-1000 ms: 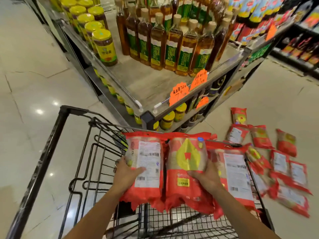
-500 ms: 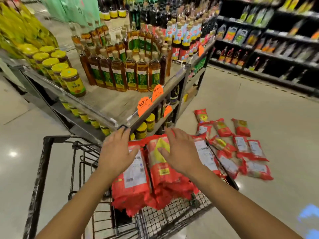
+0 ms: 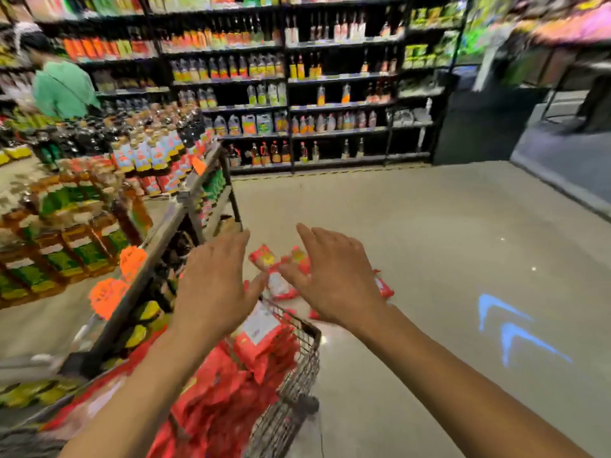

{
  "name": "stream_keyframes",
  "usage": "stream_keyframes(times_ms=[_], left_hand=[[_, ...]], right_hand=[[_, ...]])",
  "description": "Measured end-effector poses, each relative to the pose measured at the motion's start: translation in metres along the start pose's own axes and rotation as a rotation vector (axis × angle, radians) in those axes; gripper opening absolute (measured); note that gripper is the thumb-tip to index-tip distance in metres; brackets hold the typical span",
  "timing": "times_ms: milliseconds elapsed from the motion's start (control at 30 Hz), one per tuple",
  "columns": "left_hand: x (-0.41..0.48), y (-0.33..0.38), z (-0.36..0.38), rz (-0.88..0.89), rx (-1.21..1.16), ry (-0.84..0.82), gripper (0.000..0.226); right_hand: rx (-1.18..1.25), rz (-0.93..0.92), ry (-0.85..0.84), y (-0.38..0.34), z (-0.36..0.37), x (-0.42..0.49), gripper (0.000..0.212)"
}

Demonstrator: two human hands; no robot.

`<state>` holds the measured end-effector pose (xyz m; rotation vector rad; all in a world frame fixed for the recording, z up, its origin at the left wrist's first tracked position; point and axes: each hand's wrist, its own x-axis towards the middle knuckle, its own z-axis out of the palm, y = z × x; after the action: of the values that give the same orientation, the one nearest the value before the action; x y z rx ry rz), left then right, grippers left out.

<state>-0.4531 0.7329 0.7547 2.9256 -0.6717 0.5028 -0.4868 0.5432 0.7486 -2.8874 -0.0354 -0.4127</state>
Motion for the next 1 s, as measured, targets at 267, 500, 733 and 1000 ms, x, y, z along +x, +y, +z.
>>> stream_keyframes(times_ms=[267,500,733,1000], left_hand=[[-0.009,0.208,-0.013,0.267,-0.122,0.023,0.078],[-0.033,0.333,-0.033,0.457,-0.15,0.014,0.079],[-0.035,0.41,-0.058,0.57,-0.17,0.096,0.079],[-0.03,0.449,-0.05,0.599,-0.158,0.042,0.08]], right_hand=[[-0.083,0.362,0.083,0.162,-0.095,-0.156,0.091],[-0.177,0.53,0.134,0.223,-0.162,-0.268,0.075],[-0.164,0.642,0.19,0.25,-0.205,-0.321,0.074],[-0.159,0.691,0.15,0.284,-0.223,-0.341,0.075]])
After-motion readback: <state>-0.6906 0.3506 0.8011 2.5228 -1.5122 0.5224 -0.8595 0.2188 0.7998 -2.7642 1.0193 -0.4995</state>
